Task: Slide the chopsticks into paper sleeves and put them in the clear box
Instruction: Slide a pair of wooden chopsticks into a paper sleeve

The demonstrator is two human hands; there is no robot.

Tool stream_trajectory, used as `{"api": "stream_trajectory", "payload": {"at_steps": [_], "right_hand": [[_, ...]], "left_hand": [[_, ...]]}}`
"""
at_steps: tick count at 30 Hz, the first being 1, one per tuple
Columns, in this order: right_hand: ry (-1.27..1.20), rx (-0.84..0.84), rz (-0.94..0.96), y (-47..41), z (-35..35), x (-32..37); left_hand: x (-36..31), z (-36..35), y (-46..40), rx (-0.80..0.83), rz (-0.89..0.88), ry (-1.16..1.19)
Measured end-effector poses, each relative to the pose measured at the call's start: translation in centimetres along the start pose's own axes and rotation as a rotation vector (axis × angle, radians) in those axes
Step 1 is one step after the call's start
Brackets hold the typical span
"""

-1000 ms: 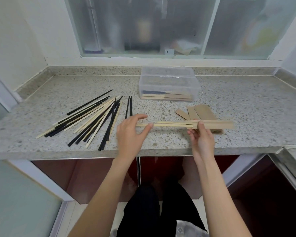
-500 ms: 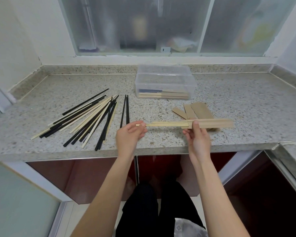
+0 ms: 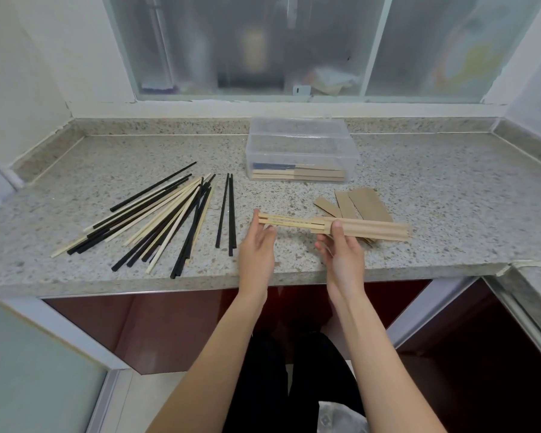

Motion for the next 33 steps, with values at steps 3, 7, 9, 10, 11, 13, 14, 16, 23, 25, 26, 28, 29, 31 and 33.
{"api": "stream_trajectory", "payload": {"at_steps": [3, 7, 9, 10, 11, 13, 14, 16, 23, 25, 26, 28, 29, 31, 33], "right_hand": [[0.004, 0.015, -0.013, -0.7, 0.2, 0.1], [0.083, 0.031, 0.041, -4.5, 0.6, 1.2], [0.108, 0.037, 0.064, -7.1, 0.1, 1.9], [0.107, 0.038, 0.061, -8.4, -0.4, 2.3], [0.106, 0.040, 0.052, -9.7, -1.0, 2.5], [0.098, 0.068, 0.025, -12.8, -2.9, 2.9], [0.086, 0.080, 0.010, -14.2, -3.8, 2.9], [0.083, 0.089, -0.017, -17.3, -5.8, 2.6], [-0.012, 0.155, -0.263, -22.5, -10.7, 1.5], [-0.040, 0.174, -0.345, -22.7, -10.6, 1.5], [-0.032, 0.182, -0.361, -22.6, -10.3, 1.5], [-0.003, 0.188, -0.366, -22.2, -9.1, 1.7], [0.021, 0.201, -0.353, -21.8, -8.3, 1.8], [0.134, 0.250, -0.271, -20.7, -6.6, 2.2], [0.325, 0.311, -0.143, -19.2, -4.6, 2.5]], "left_hand": [[-0.6, 0.2, -0.4, 0.050, 0.009, -0.116], [-2.8, 1.1, -3.3, 0.082, -0.080, -0.265], [-4.5, 1.6, -6.0, 0.010, -0.155, -0.331], [-5.3, 1.9, -7.5, -0.042, -0.203, -0.395], [-6.1, 2.1, -8.9, -0.093, -0.262, -0.482], [-7.4, 2.1, -12.1, -0.143, -0.376, -0.676], [-7.9, 2.0, -13.4, -0.141, -0.412, -0.769], [-8.5, 1.7, -15.9, -0.119, -0.455, -0.928], [-8.4, 0.7, -20.0, -0.136, -0.538, -1.118], [-8.2, 0.7, -20.2, -0.145, -0.567, -1.088], [-8.1, 0.7, -20.3, -0.136, -0.574, -1.078], [-8.1, 0.7, -20.3, -0.120, -0.584, -1.065], [-8.1, 0.8, -20.1, -0.125, -0.594, -1.052], [-8.1, 0.9, -19.5, -0.168, -0.631, -1.002], [-7.9, 1.4, -18.1, -0.225, -0.650, -0.940]]}}
Point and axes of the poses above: each hand's wrist, its own y-axis away from the middle knuckle, its own z-axis out of the back of the hand, x = y × z, the point moved 1 cm from there along -y, towards the middle knuckle, and after that the axes turned 15 degrees about z, right-handed, at the moved point
